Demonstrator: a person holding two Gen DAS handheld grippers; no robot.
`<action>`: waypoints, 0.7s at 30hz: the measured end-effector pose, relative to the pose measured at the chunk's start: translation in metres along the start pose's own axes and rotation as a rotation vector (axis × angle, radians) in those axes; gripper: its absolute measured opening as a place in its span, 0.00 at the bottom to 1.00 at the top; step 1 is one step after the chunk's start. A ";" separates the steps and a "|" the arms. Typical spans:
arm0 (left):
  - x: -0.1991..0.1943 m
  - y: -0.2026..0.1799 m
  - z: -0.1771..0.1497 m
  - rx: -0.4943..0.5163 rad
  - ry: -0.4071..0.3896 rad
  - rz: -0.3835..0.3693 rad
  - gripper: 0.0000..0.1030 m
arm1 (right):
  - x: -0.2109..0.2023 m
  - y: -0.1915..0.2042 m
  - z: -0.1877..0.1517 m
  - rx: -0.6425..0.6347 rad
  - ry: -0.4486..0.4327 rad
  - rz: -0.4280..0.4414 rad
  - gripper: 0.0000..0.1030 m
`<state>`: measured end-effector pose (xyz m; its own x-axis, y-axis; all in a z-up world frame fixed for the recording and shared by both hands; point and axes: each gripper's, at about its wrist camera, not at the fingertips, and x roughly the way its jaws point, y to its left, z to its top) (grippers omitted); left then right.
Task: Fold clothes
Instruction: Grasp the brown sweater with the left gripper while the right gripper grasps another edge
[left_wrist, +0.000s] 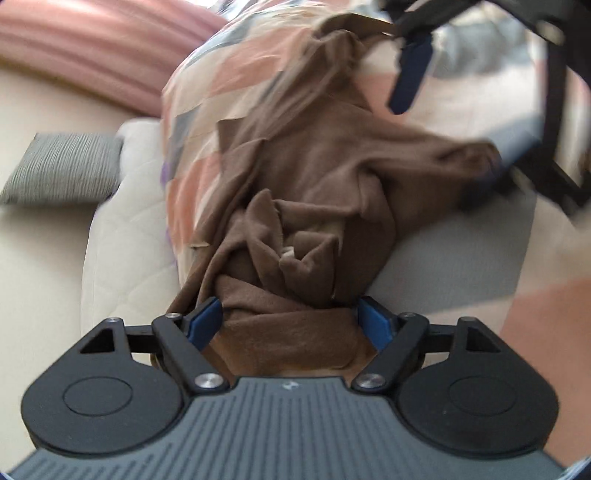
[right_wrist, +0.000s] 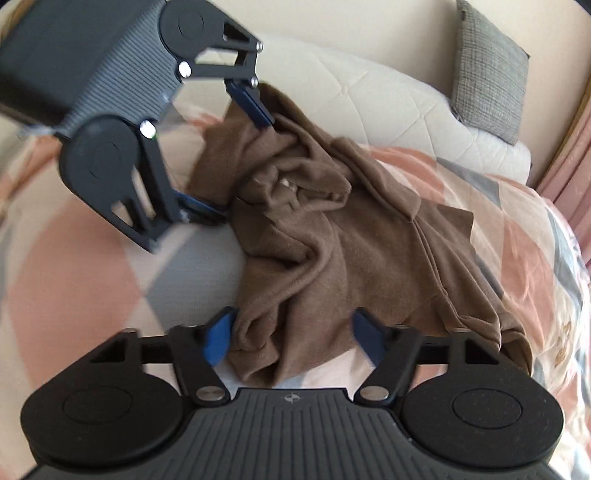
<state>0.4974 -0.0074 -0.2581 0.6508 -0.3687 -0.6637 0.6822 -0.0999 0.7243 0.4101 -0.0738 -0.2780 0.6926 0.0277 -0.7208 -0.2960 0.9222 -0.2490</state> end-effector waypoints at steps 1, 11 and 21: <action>0.004 -0.001 -0.002 0.028 -0.005 0.001 0.74 | 0.003 -0.001 -0.002 -0.015 0.000 0.003 0.48; -0.013 0.044 0.002 -0.270 0.047 0.029 0.17 | -0.061 -0.077 -0.011 0.173 -0.059 -0.211 0.06; -0.198 0.091 0.121 -0.465 -0.404 0.103 0.17 | -0.314 -0.156 -0.040 0.288 -0.420 -0.610 0.03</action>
<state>0.3903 -0.0549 -0.0388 0.6054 -0.6843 -0.4065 0.7558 0.3342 0.5631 0.2124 -0.2422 -0.0385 0.8847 -0.4243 -0.1928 0.3577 0.8834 -0.3027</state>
